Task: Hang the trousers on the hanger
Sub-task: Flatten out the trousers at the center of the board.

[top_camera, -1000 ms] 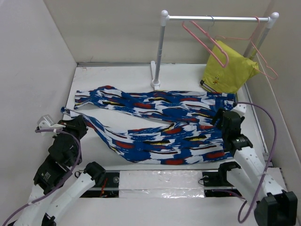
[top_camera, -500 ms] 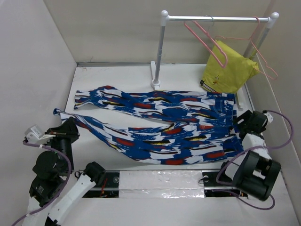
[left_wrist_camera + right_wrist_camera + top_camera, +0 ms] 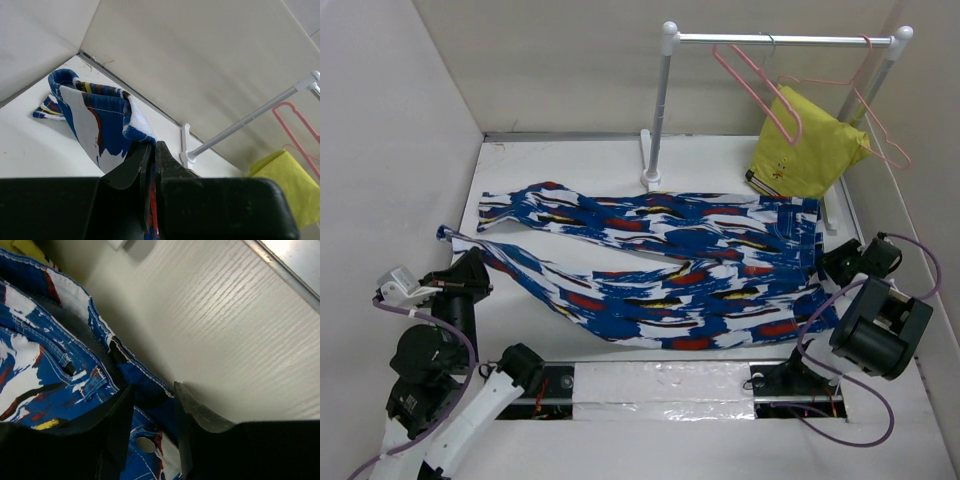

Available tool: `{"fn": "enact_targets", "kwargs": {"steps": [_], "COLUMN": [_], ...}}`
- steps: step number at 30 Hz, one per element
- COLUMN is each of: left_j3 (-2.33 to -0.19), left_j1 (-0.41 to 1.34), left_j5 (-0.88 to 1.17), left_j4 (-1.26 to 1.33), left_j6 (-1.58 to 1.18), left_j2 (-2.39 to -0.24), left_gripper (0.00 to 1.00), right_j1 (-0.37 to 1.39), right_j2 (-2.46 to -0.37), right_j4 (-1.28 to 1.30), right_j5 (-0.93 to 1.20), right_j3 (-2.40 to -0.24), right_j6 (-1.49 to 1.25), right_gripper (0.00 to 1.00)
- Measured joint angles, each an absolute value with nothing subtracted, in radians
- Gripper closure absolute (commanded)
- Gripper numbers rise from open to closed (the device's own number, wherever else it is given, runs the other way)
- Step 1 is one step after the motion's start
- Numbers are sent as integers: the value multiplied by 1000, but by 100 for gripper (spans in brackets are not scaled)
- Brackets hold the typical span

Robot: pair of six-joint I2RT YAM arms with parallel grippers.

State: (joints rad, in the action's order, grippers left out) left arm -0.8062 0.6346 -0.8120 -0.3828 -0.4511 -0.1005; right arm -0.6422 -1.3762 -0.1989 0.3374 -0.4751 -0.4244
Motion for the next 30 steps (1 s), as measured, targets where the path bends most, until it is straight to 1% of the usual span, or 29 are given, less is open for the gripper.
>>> {"fn": "enact_targets", "kwargs": {"steps": [2,3,6,10,16,17,18,19,20,21,22,24,26,27,29,30], "left_j3": [-802,-801,-798,-797,-796,-794,-793,-792,-791,-791,-791,-791,-791,-791,-784,-780], "left_j1": [635,635,635,635,635,635,635,635,635,635,635,633,632,630,625,624], "left_j5": [-813,-813,-813,-813,-812,-811,-810,-808,-805,-804,-801,-794,-785,-777,-756,-744], "left_j4": [-381,-379,-377,-377,-376,-375,-373,-373,-372,-370,-368,-365,-362,-360,-350,-347], "left_j6": [-450,-449,-448,-448,-448,-447,-447,-446,-445,-445,-445,-445,-445,-445,-445,-445], "left_j2": [-86,-80,-76,-76,-76,-76,-76,-76,-76,-76,-76,-76,-76,-75,-74,-73], "left_gripper": [100,100,100,100,100,100,100,100,100,100,100,100,100,100,100,100], "right_j1": [-643,-644,-646,-662,-701,-707,-710,-711,-710,-702,-699,-682,-666,-662,-661,-665], "right_j2": [-1392,-1400,-1409,-1386,-1210,-1193,-1188,-1193,-1205,-1223,-1241,-1250,-1206,-1172,-1086,-1045], "right_j4": [-216,-224,-242,-244,-183,-182,-183,-182,-178,-169,-160,-146,-123,-101,-54,-28], "right_j5": [366,377,400,400,313,294,276,264,255,242,229,202,162,141,81,57], "right_j3": [-475,-474,-473,-459,-436,-437,-442,-450,-463,-484,-509,-546,-550,-549,-529,-516], "right_j6": [-432,-437,-454,-469,-483,-487,-490,-492,-489,-485,-476,-451,-439,-435,-434,-432], "right_gripper": [73,84,100,100,100,100,81,67,57,37,29,19,20,28,40,49]}}
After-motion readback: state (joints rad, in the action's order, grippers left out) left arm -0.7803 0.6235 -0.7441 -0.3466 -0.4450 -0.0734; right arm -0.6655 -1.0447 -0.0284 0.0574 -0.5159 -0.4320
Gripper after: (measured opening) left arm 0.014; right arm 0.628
